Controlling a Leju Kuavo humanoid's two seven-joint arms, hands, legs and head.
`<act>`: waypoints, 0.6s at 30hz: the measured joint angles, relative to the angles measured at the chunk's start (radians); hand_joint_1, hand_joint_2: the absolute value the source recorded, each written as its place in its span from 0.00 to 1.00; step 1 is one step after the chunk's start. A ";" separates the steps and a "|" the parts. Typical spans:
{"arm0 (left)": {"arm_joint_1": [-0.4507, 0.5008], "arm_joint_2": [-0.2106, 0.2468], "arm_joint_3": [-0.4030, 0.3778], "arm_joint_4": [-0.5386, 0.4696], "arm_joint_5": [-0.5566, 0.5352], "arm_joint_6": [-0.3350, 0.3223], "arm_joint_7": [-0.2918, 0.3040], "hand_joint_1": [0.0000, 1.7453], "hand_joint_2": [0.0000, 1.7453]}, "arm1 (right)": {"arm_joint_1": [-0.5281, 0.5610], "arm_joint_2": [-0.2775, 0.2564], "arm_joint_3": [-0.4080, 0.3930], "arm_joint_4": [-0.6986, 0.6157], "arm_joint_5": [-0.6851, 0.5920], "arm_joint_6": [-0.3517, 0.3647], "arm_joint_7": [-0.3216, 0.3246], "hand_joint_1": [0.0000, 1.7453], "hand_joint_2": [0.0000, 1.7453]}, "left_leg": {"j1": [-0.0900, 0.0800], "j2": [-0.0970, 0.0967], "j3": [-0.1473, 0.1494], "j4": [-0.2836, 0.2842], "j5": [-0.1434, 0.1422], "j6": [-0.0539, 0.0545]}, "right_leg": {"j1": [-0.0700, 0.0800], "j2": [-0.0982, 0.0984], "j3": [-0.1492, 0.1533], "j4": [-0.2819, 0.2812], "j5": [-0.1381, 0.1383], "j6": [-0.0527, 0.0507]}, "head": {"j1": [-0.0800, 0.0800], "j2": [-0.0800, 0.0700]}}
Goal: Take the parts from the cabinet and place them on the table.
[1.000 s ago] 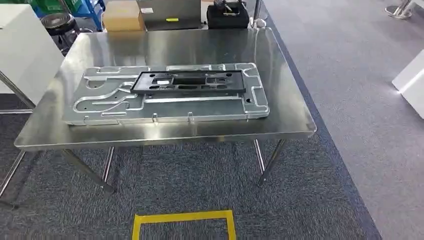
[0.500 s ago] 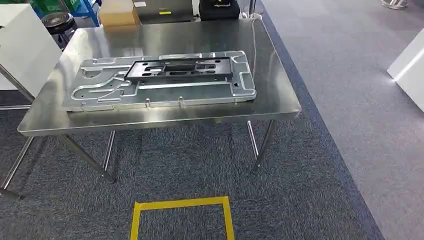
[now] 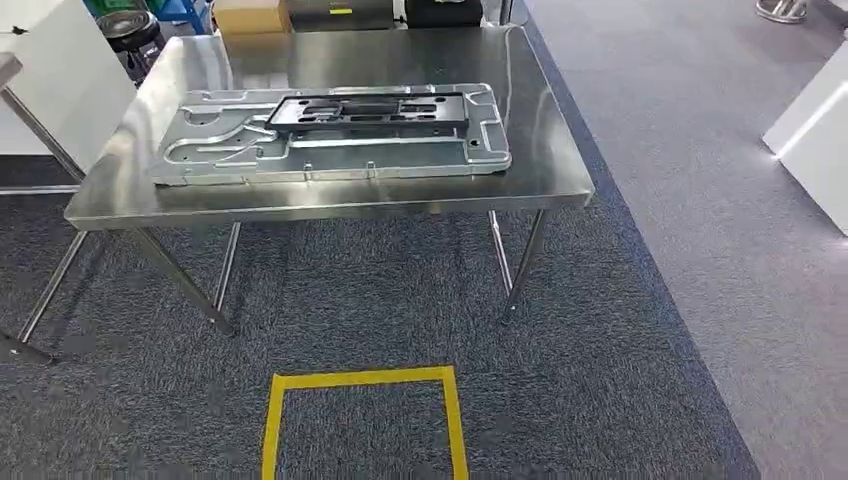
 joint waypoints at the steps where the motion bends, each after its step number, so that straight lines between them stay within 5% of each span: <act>1: -0.001 0.001 -0.002 0.000 0.000 0.001 -0.002 0.00 0.00 | 0.000 0.000 0.001 0.001 0.004 0.002 -0.004 0.00 0.00 | 0.000 0.000 -0.017 0.001 0.014 0.001 | -0.004 0.000 -0.017 0.073 -0.076 0.006 | 0.000 0.000; 2: -0.001 0.001 -0.003 0.000 0.000 0.003 -0.003 0.00 0.00 | 0.000 0.001 0.004 0.001 0.007 0.002 -0.015 0.00 0.00 | -0.001 -0.001 -0.037 0.002 0.028 0.001 | -0.007 0.001 -0.037 0.163 -0.136 0.012 | 0.000 0.000; 3: -0.001 0.002 -0.003 0.000 0.000 0.005 -0.003 0.00 0.00 | -0.001 0.001 0.007 0.001 0.009 0.003 -0.024 0.00 0.00 | -0.001 0.000 -0.054 0.005 0.039 -0.001 | -0.008 0.001 -0.048 0.226 -0.156 0.016 | 0.000 0.000; 5: -0.001 0.002 -0.004 0.000 0.000 0.010 -0.002 0.00 0.00 | -0.002 0.001 0.013 0.001 0.011 0.003 -0.042 0.00 0.00 | 0.000 0.001 -0.091 0.016 0.060 -0.006 | -0.011 0.001 -0.019 0.256 -0.107 0.021 | 0.000 0.000; 7: -0.002 0.002 -0.007 0.000 -0.002 0.011 0.001 0.00 0.00 | -0.004 0.001 0.015 0.001 0.013 0.003 -0.051 0.00 0.00 | 0.001 0.001 -0.127 0.031 0.076 -0.012 | -0.015 0.001 0.081 0.139 -0.042 0.020 | 0.000 0.000; 9: -0.002 0.002 -0.008 0.000 -0.002 0.012 0.002 0.00 0.00 | -0.013 0.001 0.016 0.001 0.013 0.003 -0.058 0.00 0.00 | -0.005 -0.001 -0.154 0.055 0.088 -0.022 | -0.010 0.002 0.222 -0.056 -0.081 0.012 | 0.000 0.000; 10: -0.003 0.002 -0.009 0.000 -0.003 0.013 0.003 0.00 0.00 | -0.015 0.001 0.016 0.001 0.013 0.003 -0.060 0.00 0.00 | -0.004 0.000 -0.159 0.060 0.096 -0.029 | -0.008 0.003 0.226 -0.077 -0.095 0.001 | -0.001 0.000; 13: -0.004 0.003 -0.009 0.000 -0.002 0.016 0.004 0.00 0.00 | -0.015 0.004 0.017 0.002 0.012 0.004 -0.058 0.00 0.00 | -0.002 0.001 -0.164 0.054 0.121 -0.048 | -0.007 0.003 0.207 -0.077 -0.077 -0.022 | 0.000 0.000; 14: -0.002 0.006 -0.008 0.000 0.000 0.020 0.008 0.00 0.00 | -0.016 0.008 0.017 0.004 0.010 0.004 -0.055 0.00 0.00 | 0.006 -0.004 -0.174 0.067 0.103 -0.052 | -0.009 -0.005 0.197 -0.080 -0.064 -0.032 | 0.000 0.000; 15: -0.002 0.006 -0.008 0.000 0.008 0.025 0.017 0.00 0.00 | -0.017 0.008 0.016 0.004 0.005 0.004 -0.051 0.00 0.00 | 0.005 -0.005 -0.192 0.108 0.047 -0.054 | -0.009 -0.004 0.185 -0.080 -0.055 -0.042 | 0.000 0.000; 17: -0.002 0.006 -0.008 0.000 0.016 0.028 0.026 0.00 0.00 | -0.014 0.008 0.014 0.004 -0.008 0.004 -0.043 0.00 0.00 | 0.009 -0.005 -0.235 0.251 -0.066 -0.062 | -0.005 -0.005 0.159 -0.080 -0.034 -0.044 | 0.000 0.000; 18: -0.002 0.005 -0.008 0.000 0.017 0.029 0.028 0.00 0.00 | -0.013 0.008 0.013 0.004 -0.012 0.004 -0.042 0.00 0.00 | 0.010 -0.005 -0.252 0.322 -0.093 -0.065 | -0.003 -0.006 0.144 -0.078 -0.024 -0.044 | 0.000 0.000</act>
